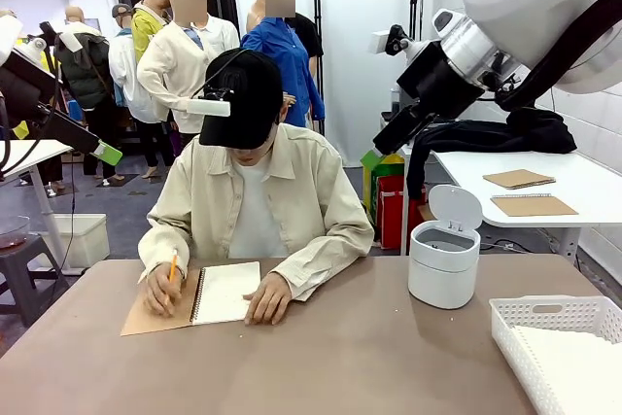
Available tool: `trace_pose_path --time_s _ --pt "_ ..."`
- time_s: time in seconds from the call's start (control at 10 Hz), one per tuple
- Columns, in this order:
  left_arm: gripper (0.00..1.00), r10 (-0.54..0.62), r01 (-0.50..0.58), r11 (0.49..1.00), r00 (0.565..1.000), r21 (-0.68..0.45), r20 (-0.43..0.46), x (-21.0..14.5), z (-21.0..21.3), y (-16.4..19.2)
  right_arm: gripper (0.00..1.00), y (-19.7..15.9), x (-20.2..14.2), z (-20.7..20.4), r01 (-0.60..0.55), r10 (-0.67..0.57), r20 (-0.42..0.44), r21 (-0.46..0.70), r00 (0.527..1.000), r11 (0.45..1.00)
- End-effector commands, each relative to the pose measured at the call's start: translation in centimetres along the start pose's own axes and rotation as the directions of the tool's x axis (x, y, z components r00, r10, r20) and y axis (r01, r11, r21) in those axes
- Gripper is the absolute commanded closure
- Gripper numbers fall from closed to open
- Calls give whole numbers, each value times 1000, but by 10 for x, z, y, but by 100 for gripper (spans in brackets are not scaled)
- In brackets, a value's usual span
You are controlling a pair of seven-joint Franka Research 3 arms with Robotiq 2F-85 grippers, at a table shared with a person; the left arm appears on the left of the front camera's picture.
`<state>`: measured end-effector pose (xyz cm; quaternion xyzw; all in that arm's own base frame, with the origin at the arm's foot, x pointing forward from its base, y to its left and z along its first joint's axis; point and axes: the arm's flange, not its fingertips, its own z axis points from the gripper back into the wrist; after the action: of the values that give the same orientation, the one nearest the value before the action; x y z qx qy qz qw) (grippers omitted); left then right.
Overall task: Sort the paper based on its condition.
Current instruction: If a person hands you a paper, place it in the Organizing basket , and if it's crumpled, put it in the Trash can.
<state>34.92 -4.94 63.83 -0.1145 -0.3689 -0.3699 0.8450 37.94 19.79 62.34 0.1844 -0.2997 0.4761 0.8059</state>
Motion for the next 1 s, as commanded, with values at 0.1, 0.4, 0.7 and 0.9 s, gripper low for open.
trace_pose_path --time_s 0.1,0.4,0.7,0.9 --pt "0 2 -2 1000 1000 0 0 0 0 0 0 1 1 0 31 -31 1 1 1000 1000" --pt "0 2 -2 1000 1000 0 0 0 0 0 0 1 1 0 31 -31 1 1 1000 1000" --pt "0 2 -2 1000 1000 0 0 0 0 0 0 1 1 0 31 -31 1 1 1000 1000" --pt "0 2 -2 1000 1000 0 0 0 0 0 0 0 0 1 12 -12 -6 -15 1000 1000"
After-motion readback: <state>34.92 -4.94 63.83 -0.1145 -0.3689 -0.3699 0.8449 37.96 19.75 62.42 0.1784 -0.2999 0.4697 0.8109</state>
